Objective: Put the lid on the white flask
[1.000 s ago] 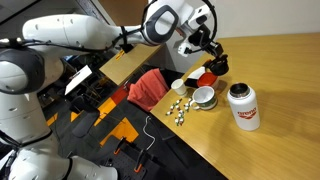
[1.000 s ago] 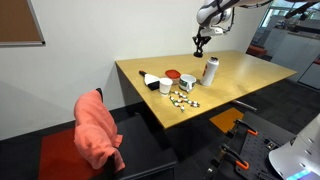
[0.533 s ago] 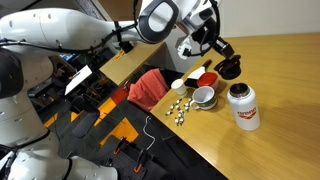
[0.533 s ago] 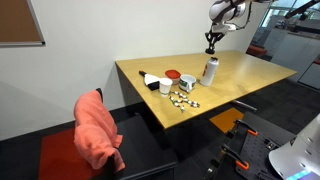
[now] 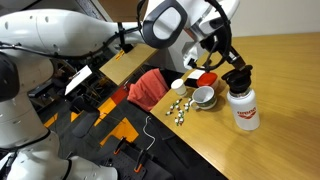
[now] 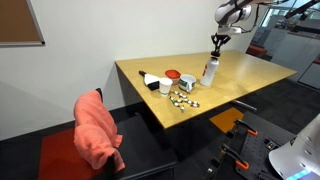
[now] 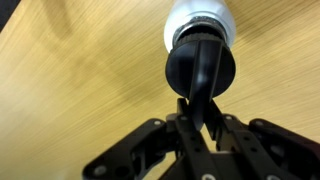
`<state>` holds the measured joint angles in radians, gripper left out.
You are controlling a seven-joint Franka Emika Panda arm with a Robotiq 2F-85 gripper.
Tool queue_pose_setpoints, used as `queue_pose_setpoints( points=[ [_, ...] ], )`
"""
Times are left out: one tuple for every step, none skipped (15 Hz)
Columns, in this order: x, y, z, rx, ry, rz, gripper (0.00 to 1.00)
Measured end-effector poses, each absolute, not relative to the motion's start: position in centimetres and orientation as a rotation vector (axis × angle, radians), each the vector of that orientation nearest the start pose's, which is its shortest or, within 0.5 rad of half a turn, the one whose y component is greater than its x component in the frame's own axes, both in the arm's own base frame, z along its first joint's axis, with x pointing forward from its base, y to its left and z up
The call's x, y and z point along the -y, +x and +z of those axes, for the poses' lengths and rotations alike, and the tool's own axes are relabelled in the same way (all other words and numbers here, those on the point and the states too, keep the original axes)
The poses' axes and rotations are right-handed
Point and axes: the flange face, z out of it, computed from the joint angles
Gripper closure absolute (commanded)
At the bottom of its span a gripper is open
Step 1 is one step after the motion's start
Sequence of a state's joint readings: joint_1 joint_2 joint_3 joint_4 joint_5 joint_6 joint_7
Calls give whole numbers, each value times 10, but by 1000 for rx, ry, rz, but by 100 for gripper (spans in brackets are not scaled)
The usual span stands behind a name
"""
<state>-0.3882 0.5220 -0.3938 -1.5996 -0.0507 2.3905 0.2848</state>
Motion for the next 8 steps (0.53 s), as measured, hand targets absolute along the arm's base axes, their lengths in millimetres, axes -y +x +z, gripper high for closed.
queue_pose_setpoints(
  points=[
    [470, 533, 376, -1572, -3023, -405, 95],
    [470, 533, 373, -1573, -3020, -397, 95],
    [469, 532, 370, -1573, -3017, -390, 95],
    [469, 533, 368, -1575, -3011, -385, 95],
    [468, 533, 365, -1576, -3006, -380, 95],
    [467, 534, 362, -1575, -3003, -375, 95],
    [467, 535, 360, -1576, -3000, -370, 95],
    [467, 535, 360, -1576, -3000, -371, 95]
  ],
)
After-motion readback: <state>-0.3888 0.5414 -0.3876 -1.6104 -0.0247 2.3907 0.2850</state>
